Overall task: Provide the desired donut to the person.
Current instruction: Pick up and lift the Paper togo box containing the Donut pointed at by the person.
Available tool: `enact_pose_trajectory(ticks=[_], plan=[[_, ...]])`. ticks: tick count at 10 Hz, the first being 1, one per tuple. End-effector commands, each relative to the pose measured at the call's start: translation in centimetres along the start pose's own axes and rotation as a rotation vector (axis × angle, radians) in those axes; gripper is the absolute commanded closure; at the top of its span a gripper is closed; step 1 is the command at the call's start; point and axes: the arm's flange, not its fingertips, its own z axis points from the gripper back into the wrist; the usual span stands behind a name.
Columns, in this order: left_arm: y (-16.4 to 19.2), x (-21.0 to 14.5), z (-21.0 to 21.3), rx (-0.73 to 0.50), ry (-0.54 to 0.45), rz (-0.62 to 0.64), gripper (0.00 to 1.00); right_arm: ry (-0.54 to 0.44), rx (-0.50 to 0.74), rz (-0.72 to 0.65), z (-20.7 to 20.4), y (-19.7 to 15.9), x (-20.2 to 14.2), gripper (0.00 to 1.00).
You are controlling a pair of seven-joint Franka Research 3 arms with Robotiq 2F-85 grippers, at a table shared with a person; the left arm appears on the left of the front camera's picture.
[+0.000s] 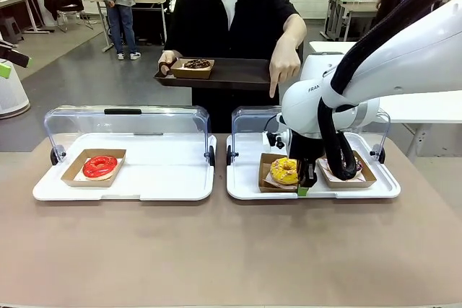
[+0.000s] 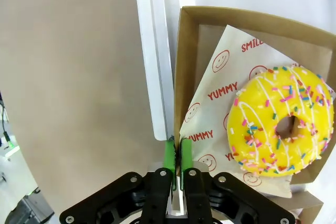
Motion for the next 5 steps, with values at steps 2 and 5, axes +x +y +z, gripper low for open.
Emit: enact_pose_trajectory(ticks=[2, 5], plan=[[-0.2, 0.05, 0.08, 0.001, -0.001, 0.01, 0.0, 0.004, -0.036, 0.002, -0.07, -1.68, -0.19, 1.0], [-0.2, 0.05, 0.08, 0.001, -0.001, 0.01, 0.0, 0.002, -0.039, 0.003, -0.09, -1.65, -0.12, 1.0]])
